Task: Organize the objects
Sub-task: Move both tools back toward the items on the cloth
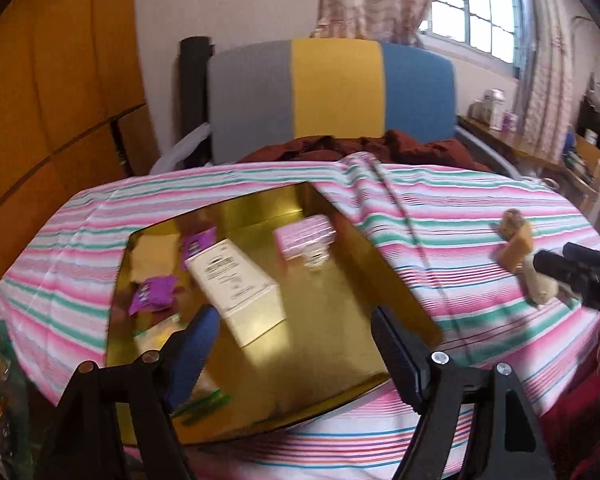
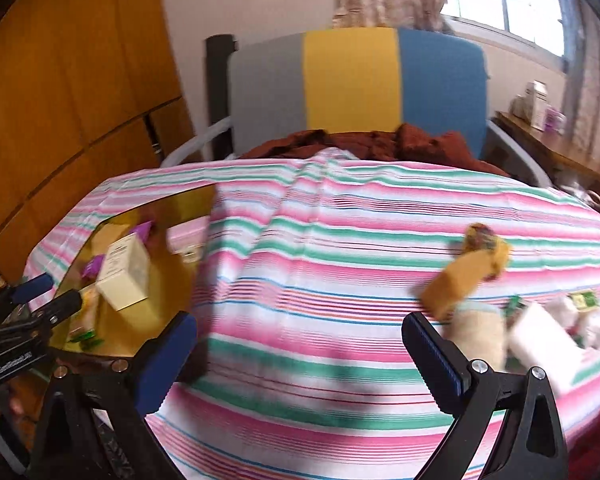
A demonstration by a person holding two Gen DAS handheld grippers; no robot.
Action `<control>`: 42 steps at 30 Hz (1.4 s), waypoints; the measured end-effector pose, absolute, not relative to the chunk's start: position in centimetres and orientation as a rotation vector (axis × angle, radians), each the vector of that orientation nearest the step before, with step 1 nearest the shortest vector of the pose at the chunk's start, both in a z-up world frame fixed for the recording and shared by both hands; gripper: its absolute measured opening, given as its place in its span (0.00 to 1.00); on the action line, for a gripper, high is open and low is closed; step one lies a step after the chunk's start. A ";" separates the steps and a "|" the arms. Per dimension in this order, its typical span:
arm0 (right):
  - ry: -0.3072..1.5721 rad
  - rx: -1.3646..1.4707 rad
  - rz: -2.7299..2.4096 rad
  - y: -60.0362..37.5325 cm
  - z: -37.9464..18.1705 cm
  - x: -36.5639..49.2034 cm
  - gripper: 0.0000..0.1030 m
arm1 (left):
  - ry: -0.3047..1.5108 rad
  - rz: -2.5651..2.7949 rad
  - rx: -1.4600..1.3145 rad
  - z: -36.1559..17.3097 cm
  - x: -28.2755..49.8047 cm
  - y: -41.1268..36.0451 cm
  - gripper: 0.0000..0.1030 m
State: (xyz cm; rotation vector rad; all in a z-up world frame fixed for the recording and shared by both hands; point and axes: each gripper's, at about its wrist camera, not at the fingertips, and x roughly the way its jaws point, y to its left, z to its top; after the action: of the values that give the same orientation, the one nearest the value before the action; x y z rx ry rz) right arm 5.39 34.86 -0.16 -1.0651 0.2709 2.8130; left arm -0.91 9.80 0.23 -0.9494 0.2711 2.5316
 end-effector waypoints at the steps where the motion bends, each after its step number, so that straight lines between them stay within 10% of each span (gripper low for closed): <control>1: 0.285 -1.056 2.793 35.8 0.0 5.7 1.00 | 0.272 2.511 -0.942 0.3 -0.8 10.3 0.77; 20: 0.894 -0.633 2.197 58.5 0.7 15.7 1.00 | 0.391 2.032 -0.978 -0.8 1.3 24.1 0.76; 42: 1.124 -0.507 2.286 59.7 -0.4 16.8 1.00 | 0.391 1.762 -1.137 -5.7 1.8 40.1 0.76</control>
State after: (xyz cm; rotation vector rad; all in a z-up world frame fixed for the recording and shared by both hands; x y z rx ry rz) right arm 16.81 59.69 -0.39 -0.5067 1.1237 2.2864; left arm 1.78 40.06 -5.70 -1.1368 0.3914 1.7619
